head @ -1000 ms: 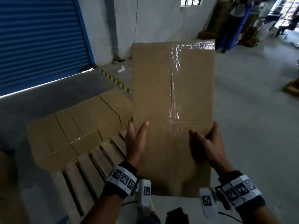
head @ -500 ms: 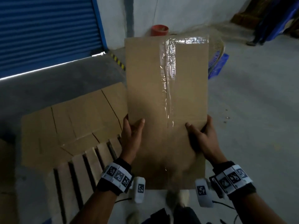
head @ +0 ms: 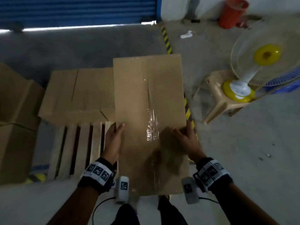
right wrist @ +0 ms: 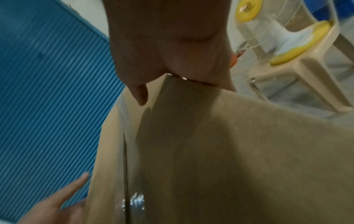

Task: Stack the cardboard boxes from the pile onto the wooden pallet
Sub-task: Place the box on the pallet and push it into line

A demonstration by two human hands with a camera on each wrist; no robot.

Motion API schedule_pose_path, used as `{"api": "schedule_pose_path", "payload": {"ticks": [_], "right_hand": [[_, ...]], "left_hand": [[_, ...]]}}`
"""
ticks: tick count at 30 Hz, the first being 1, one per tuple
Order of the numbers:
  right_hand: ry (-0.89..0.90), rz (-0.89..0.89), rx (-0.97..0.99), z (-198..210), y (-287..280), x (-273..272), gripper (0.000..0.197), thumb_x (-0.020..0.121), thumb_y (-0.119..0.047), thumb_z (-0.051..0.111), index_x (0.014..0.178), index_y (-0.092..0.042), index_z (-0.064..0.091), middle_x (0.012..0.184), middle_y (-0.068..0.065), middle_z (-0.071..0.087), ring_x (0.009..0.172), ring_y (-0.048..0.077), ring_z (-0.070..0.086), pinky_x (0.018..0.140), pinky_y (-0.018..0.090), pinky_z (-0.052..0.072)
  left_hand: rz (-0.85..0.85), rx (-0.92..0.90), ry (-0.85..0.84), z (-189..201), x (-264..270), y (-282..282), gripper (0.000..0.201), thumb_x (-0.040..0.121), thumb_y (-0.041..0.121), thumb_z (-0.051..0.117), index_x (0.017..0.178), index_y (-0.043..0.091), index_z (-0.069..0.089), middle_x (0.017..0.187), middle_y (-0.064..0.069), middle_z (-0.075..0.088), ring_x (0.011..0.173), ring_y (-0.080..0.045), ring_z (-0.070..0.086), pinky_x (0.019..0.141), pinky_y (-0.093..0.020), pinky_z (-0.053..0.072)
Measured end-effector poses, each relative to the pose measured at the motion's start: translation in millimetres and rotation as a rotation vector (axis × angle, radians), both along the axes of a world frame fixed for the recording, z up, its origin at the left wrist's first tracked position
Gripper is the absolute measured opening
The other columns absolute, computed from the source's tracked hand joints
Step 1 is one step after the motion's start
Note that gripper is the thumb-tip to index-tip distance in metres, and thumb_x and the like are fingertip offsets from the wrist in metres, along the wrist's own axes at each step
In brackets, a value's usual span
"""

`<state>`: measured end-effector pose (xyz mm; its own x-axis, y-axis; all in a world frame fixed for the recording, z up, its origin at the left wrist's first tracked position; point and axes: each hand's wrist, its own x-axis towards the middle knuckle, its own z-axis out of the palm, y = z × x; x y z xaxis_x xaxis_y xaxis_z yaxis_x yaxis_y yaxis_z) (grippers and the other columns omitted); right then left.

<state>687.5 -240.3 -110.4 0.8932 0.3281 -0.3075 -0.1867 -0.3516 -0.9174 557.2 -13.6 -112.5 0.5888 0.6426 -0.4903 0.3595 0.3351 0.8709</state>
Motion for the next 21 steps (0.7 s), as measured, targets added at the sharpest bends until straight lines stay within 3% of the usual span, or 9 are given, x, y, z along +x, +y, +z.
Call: {"api": "schedule_pose_path", "payload": {"ticks": [1, 4, 6, 7, 8, 10, 14, 16, 21], "right_hand": [[0.019, 0.036, -0.030, -13.5, 2.5, 5.9, 0.058, 0.077, -0.044, 0.071, 0.125, -0.024, 0.045, 0.104, 0.002, 0.068, 0.098, 0.022, 0.067, 0.083, 0.045, 0.057], [0.113, 0.097, -0.108, -63.9, 6.0, 17.8, 0.048, 0.086, -0.029, 0.070, 0.122, -0.014, 0.043, 0.094, -0.004, 0.056, 0.086, 0.014, 0.060, 0.064, 0.018, 0.049], [0.180, 0.086, -0.162, -104.0, 6.2, 25.4, 0.040, 0.089, -0.020, 0.070, 0.118, -0.014, 0.042, 0.092, -0.002, 0.054, 0.083, 0.016, 0.058, 0.059, 0.022, 0.045], [0.215, 0.077, -0.177, -125.3, 6.4, 28.3, 0.039, 0.090, -0.018, 0.070, 0.117, -0.015, 0.042, 0.094, -0.002, 0.054, 0.085, 0.019, 0.059, 0.061, 0.027, 0.047], [0.241, 0.068, -0.192, -148.2, 6.9, 30.7, 0.039, 0.089, -0.017, 0.070, 0.117, -0.017, 0.043, 0.096, -0.002, 0.055, 0.089, 0.021, 0.059, 0.066, 0.032, 0.049], [0.298, 0.051, -0.203, -192.5, 8.4, 32.3, 0.040, 0.088, -0.014, 0.070, 0.117, -0.020, 0.043, 0.100, -0.002, 0.058, 0.096, 0.024, 0.061, 0.076, 0.043, 0.055], [0.435, -0.008, -0.171, -274.5, 14.9, 29.0, 0.038, 0.086, -0.007, 0.072, 0.110, -0.026, 0.048, 0.103, 0.005, 0.063, 0.101, 0.030, 0.065, 0.084, 0.053, 0.058], [0.484, -0.034, -0.155, -308.0, 14.5, 25.9, 0.039, 0.086, -0.006, 0.073, 0.104, -0.030, 0.049, 0.104, 0.006, 0.063, 0.101, 0.032, 0.065, 0.083, 0.055, 0.058], [0.488, -0.012, -0.163, -373.3, 16.4, 29.6, 0.035, 0.083, -0.012, 0.070, 0.104, -0.031, 0.049, 0.109, 0.011, 0.063, 0.105, 0.034, 0.064, 0.087, 0.059, 0.055]], "left_hand": [[0.018, -0.025, 0.028, -8.5, 2.5, 1.0, 0.064, 0.095, 0.057, 0.056, 0.150, 0.026, 0.044, 0.148, 0.009, 0.048, 0.138, -0.016, 0.042, 0.117, -0.050, 0.031], [0.010, -0.141, 0.123, -67.4, 3.9, 6.1, 0.077, 0.079, 0.083, 0.056, 0.140, 0.035, 0.057, 0.149, 0.005, 0.054, 0.141, -0.023, 0.043, 0.116, -0.058, 0.030], [0.065, -0.246, 0.175, -109.4, 3.8, 10.8, 0.074, 0.085, 0.080, 0.052, 0.135, 0.025, 0.063, 0.133, -0.003, 0.066, 0.127, -0.026, 0.058, 0.105, -0.050, 0.046], [0.092, -0.278, 0.175, -123.2, 6.4, 10.7, 0.068, 0.093, 0.072, 0.046, 0.128, 0.017, 0.065, 0.116, -0.005, 0.072, 0.109, -0.024, 0.067, 0.089, -0.042, 0.055], [0.102, -0.312, 0.168, -140.4, 8.8, 11.1, 0.065, 0.098, 0.067, 0.041, 0.123, 0.012, 0.065, 0.100, -0.005, 0.073, 0.091, -0.021, 0.070, 0.074, -0.035, 0.057], [0.093, -0.355, 0.192, -185.0, 8.6, 12.3, 0.067, 0.098, 0.067, 0.039, 0.125, 0.011, 0.065, 0.094, -0.006, 0.072, 0.078, -0.020, 0.068, 0.063, -0.032, 0.054], [0.057, -0.440, 0.191, -261.0, 6.2, 14.3, 0.077, 0.087, 0.076, 0.049, 0.133, 0.016, 0.064, 0.122, -0.018, 0.065, 0.105, -0.034, 0.063, 0.082, -0.043, 0.053], [0.077, -0.456, 0.214, -294.2, 6.9, 17.0, 0.077, 0.085, 0.077, 0.051, 0.132, 0.018, 0.065, 0.133, -0.017, 0.060, 0.113, -0.035, 0.058, 0.092, -0.047, 0.048], [0.063, -0.400, 0.320, -365.6, 11.5, 28.1, 0.071, 0.093, 0.078, 0.032, 0.125, 0.027, 0.069, 0.120, -0.005, 0.073, 0.117, -0.029, 0.064, 0.105, -0.049, 0.048]]}}
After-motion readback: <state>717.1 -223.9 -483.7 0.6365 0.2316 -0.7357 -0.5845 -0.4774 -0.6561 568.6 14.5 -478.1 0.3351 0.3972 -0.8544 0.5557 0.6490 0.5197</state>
